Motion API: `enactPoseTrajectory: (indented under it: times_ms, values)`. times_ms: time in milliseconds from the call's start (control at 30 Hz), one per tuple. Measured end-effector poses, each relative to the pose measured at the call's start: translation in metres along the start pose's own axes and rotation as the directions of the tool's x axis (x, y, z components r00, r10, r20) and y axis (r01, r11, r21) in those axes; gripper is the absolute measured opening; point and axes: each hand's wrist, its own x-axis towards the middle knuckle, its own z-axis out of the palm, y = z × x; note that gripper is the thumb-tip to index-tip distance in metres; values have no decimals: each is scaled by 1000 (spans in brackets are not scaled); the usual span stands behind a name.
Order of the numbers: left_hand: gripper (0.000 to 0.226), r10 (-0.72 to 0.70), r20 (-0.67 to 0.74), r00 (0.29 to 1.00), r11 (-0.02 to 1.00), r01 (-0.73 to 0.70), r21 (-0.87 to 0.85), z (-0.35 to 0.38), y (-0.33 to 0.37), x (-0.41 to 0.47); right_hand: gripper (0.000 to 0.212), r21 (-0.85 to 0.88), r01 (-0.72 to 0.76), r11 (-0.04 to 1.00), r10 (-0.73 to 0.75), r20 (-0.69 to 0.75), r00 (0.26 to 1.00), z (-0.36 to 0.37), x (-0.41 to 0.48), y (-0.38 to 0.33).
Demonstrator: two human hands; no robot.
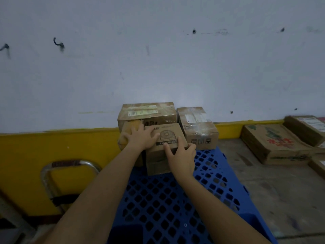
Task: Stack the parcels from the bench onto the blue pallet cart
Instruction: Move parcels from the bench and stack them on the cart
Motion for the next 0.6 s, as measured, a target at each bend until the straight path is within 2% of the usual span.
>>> enactPoseTrajectory:
  times_ms: [433,600]
  values:
    - [49,-38,-17,999,994,37,-105,4,9,7,67,-8,-39,999,39,18,999,17,27,-12]
    - [49,-24,-15,1000,996,23,-83,0,9,5,66,-21,11,1000,-8,114,993,8,29,-10]
